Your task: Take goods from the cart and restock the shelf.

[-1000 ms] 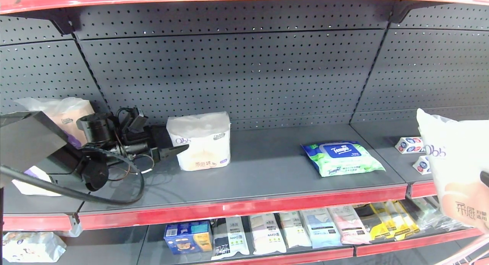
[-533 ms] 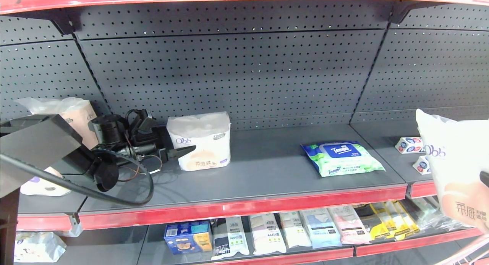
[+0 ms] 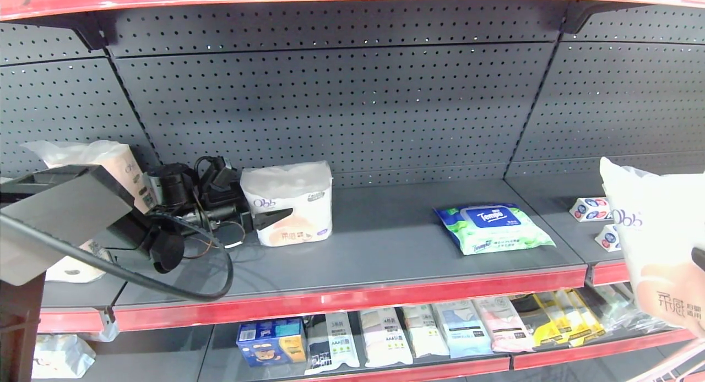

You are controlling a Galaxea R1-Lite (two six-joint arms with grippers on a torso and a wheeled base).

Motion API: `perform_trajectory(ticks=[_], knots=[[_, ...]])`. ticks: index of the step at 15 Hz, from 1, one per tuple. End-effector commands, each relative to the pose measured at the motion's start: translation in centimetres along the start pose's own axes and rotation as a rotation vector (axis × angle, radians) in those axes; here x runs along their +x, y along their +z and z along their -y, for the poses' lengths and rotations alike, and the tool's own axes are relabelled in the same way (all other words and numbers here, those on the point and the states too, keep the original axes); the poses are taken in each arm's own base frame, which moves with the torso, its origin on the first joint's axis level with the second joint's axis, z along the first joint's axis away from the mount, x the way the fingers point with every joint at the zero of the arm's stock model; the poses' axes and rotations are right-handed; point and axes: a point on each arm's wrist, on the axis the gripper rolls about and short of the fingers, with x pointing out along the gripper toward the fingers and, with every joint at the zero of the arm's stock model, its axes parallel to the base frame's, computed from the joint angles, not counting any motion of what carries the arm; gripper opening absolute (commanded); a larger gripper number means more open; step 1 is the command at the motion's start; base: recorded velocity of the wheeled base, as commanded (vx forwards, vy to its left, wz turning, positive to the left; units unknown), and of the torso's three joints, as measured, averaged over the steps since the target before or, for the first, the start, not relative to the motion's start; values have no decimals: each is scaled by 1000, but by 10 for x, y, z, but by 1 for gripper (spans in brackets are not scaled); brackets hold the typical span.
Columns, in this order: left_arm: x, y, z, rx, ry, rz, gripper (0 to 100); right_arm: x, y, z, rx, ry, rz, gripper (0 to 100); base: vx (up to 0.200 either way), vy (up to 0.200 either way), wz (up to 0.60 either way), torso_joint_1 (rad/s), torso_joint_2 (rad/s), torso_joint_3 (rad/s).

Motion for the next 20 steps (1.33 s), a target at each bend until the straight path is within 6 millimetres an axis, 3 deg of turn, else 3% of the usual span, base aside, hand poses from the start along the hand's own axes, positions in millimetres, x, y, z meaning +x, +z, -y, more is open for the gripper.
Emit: perform_trajectory(ticks=[1, 11, 12, 20], knots=[[2, -3, 0, -4, -3, -3, 100, 0, 0, 0, 0, 0, 1, 0, 0, 0, 0, 0, 0, 0], [7, -3, 2, -22, -12, -2, 100, 0, -1, 0, 0, -6, -6, 0, 0, 0, 0, 0, 0, 0], [7, -2, 2, -25, -8, -2, 0, 0, -1, 0, 0, -6, -4, 0, 0, 0, 0, 0, 0, 0], [-2, -8, 12, -41, -58, -4, 0, 0, 0, 0, 0, -7, 0, 0, 0, 0, 0, 0, 0, 0]])
